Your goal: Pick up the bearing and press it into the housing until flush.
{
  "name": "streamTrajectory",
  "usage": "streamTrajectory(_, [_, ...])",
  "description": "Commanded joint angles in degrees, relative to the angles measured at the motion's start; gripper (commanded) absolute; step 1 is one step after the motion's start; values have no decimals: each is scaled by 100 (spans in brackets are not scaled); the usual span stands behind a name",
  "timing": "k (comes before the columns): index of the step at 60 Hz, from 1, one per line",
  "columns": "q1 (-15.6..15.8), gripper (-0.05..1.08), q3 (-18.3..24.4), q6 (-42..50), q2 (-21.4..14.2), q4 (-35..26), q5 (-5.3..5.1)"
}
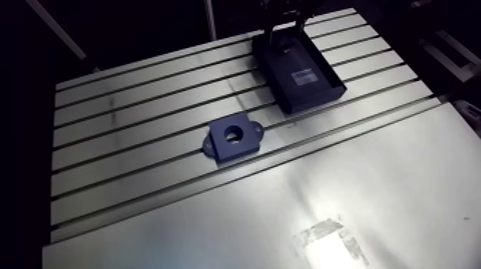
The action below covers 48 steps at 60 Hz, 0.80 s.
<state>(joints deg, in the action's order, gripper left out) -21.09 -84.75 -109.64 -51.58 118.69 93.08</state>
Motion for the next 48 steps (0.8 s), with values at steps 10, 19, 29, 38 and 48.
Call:
streamTrajectory(10, [17,25,-19,-1,5,1,2])
streamTrajectory(19, [17,25,-19,-1,14,1,2])
streamTrajectory(29, [17,25,-45,-1,14,-8,3])
streamTrajectory(38, [17,25,-54,-1,6,-17,3])
streamTrajectory(48, [17,25,-79,-1,13,-8,3])
